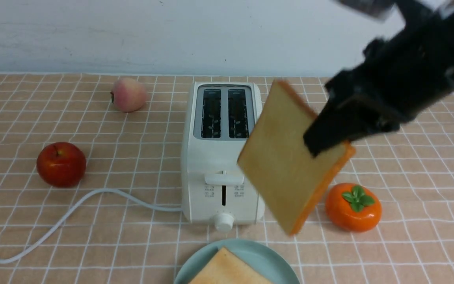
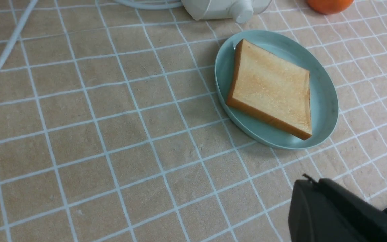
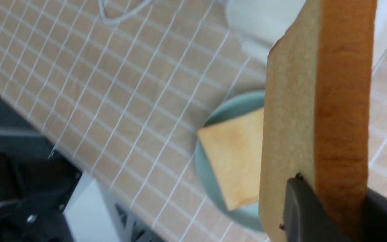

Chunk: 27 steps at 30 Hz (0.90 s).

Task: Take toasted bread from bread machine on light coffee tablecloth place on plate.
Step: 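Place the held slice of bread on top of the slice on the plate with the right gripper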

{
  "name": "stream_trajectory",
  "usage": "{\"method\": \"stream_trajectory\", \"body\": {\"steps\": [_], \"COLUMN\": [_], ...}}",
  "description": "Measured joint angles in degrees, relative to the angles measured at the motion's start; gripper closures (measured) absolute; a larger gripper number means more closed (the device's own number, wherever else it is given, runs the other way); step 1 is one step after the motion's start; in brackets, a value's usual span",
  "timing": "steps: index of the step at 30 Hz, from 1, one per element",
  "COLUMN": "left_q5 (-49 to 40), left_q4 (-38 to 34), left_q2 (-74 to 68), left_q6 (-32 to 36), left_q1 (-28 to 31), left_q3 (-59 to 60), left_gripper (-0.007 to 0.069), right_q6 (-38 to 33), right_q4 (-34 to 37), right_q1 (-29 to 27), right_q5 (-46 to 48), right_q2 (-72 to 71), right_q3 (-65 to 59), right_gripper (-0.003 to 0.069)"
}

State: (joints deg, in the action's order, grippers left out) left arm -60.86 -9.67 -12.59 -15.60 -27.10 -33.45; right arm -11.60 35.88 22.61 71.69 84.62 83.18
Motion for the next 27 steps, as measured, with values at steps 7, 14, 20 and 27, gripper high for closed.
{"method": "stream_trajectory", "body": {"steps": [7,14,20,27], "left_q5": [2.0,5.4,6.6,6.6], "left_q4": [-1.2,-2.2,-2.3,-2.4], "left_q2": [0.0,0.0,0.0,0.0], "left_q6": [0.0,0.0,0.0,0.0], "left_q1": [0.0,0.0,0.0,0.0], "left_q3": [4.0,4.4,4.4,4.4], "left_gripper": [0.0638,0.0638,0.0638,0.0638], "right_q6": [-16.1,-24.8,-25.4,-25.6], "right_q4": [19.0,26.9,29.0,27.6], "right_q1": [0.0,0.0,0.0,0.0], "right_q5": [-5.1,-15.4,-17.2,-18.0], "right_q2": [1.8,5.8,10.7,13.6], "right_q3": [-19.7,-27.4,-27.5,-27.5], "right_gripper": [0.0546,0.0546,0.0507,0.0286]}}
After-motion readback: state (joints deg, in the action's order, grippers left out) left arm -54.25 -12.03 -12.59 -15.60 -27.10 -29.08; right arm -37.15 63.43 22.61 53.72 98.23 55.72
